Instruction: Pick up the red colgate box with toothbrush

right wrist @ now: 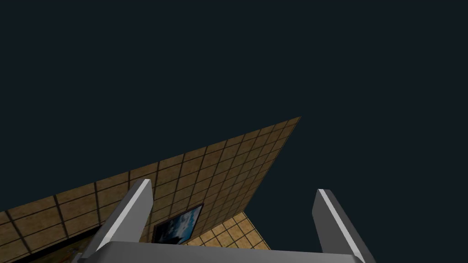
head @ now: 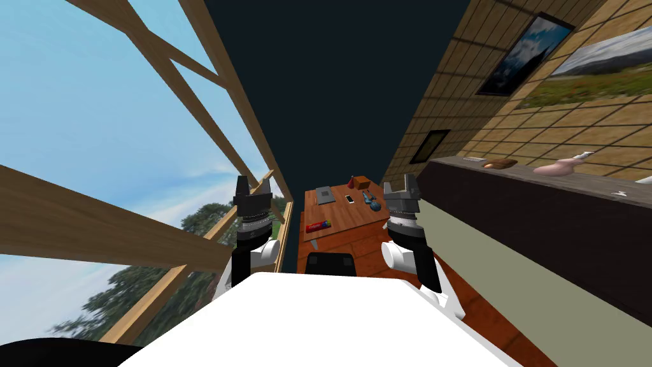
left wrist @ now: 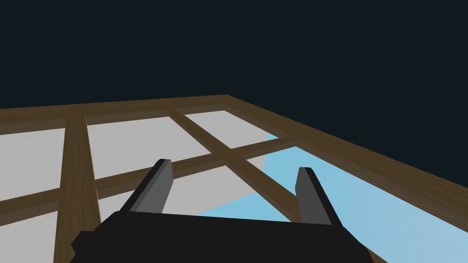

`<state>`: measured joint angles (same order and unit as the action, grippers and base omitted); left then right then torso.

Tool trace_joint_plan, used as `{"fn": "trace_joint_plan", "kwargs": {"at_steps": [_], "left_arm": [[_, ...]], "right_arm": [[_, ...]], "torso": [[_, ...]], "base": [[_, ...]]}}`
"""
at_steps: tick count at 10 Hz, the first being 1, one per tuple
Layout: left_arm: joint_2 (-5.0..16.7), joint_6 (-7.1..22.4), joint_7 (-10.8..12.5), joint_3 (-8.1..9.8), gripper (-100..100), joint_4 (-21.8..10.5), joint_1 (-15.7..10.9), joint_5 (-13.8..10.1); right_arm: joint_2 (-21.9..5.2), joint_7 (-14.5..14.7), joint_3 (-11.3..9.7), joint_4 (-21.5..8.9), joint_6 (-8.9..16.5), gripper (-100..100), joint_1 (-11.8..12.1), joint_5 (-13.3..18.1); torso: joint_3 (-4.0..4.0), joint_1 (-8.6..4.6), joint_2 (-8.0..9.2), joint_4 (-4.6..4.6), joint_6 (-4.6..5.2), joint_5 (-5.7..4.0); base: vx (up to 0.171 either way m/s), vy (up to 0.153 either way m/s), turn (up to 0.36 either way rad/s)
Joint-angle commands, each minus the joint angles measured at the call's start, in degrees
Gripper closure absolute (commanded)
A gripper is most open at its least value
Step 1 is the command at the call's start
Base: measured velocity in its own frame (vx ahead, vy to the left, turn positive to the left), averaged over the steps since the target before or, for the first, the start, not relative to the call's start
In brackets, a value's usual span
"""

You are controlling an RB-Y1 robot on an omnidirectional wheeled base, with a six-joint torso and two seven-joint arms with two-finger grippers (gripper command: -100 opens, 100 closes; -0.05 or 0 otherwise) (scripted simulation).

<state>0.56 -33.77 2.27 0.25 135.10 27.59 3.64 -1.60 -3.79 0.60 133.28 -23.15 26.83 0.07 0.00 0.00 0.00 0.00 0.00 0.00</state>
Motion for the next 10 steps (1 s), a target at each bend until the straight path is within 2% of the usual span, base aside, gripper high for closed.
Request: {"fn": "trace_joint_plan", "kwargs": {"at_steps": [1,3,6,7,8,10], "left_arm": [[1.7,0.8,0.2,0.29,-100,-0.4,0.2,-0.7],[4.1,2.6,0.7,0.93,-100,-1.2,0.7,-2.3],[7.1,6.9,1.9,2.41,-100,-3.1,2.0,-6.2],[7.9,8.4,2.4,3.01,-100,-3.9,2.5,-7.9],[7.9,8.6,2.4,3.01,-100,-3.9,2.5,-7.9],[9.4,12.2,3.6,4.35,-100,-5.6,3.8,-11.7]], "right_arm": [[0.0,0.0,0.0,0.0,0.0,0,0.0,0.0],[0.0,0.0,0.0,0.0,0.0,0,0.0,0.0],[0.0,0.0,0.0,0.0,0.0,0,0.0,0.0],[0.0,0.0,0.0,0.0,0.0,0,0.0,0.0],[0.0,0.0,0.0,0.0,0.0,0,0.0,0.0],[0.0,0.0,0.0,0.0,0.0,0,0.0,0.0]], "torso": [[0.0,0.0,0.0,0.0,0.0,0.0],[0.02,-0.07,0.05,0.01,0.02,-0.01],[0.08,-0.21,0.15,0.03,0.03,-0.05],[0.1,-0.22,0.17,0.04,0.02,-0.05],[0.09,-0.25,0.15,0.03,0.02,-0.06],[0.07,-0.18,0.11,0.03,0.02,-0.04]], "base": [[-0.006,-0.012,-0.078],[-0.021,-0.03,-0.139],[-0.039,-0.058,-0.201],[-0.029,-0.072,-0.243],[-0.021,-0.048,-0.071],[-0.026,-0.06,-0.267]]}}
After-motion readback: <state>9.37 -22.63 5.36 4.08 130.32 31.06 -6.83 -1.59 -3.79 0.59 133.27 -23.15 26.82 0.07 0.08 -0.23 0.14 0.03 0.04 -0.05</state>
